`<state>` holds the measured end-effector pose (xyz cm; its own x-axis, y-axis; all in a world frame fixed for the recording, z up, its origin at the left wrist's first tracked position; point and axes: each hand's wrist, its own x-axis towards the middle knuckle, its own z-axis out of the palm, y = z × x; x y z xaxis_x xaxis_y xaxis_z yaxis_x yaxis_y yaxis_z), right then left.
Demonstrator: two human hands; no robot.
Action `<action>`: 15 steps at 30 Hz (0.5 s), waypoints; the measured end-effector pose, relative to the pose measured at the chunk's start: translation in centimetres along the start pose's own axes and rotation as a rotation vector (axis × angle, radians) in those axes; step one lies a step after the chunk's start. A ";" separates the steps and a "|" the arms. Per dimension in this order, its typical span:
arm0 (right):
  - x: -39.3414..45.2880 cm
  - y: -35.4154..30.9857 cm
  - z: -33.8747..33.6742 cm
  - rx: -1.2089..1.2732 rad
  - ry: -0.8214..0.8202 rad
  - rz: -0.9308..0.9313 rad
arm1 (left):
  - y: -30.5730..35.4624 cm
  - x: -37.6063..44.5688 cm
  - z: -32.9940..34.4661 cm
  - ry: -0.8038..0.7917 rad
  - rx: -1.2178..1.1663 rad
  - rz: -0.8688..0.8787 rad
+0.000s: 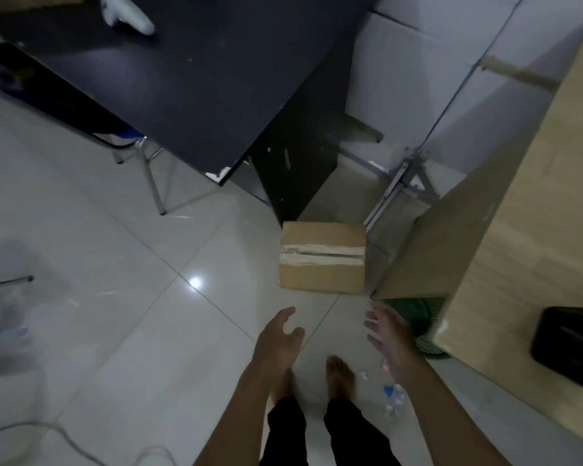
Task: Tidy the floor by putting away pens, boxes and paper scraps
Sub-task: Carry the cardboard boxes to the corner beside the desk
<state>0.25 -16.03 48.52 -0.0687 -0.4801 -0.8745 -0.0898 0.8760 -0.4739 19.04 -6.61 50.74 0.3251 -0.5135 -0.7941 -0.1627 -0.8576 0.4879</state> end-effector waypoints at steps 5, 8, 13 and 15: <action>8.4 1.9 2.3 -0.008 0.071 -0.009 | -3.6 11.0 0.4 -0.019 0.066 0.040; 14.7 3.4 4.2 -0.024 0.119 -0.027 | -6.2 18.5 1.0 -0.001 0.103 0.090; 24.7 7.3 6.2 -0.226 0.164 -0.126 | -10.3 29.9 2.6 0.070 0.164 0.166; 27.2 8.1 6.4 -0.297 0.178 -0.110 | -11.1 32.9 3.2 0.104 0.151 0.186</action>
<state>4.04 -21.70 20.25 -0.2119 -0.5942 -0.7759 -0.3888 0.7797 -0.4909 28.52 -14.08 18.07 0.3694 -0.6635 -0.6506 -0.3629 -0.7476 0.5563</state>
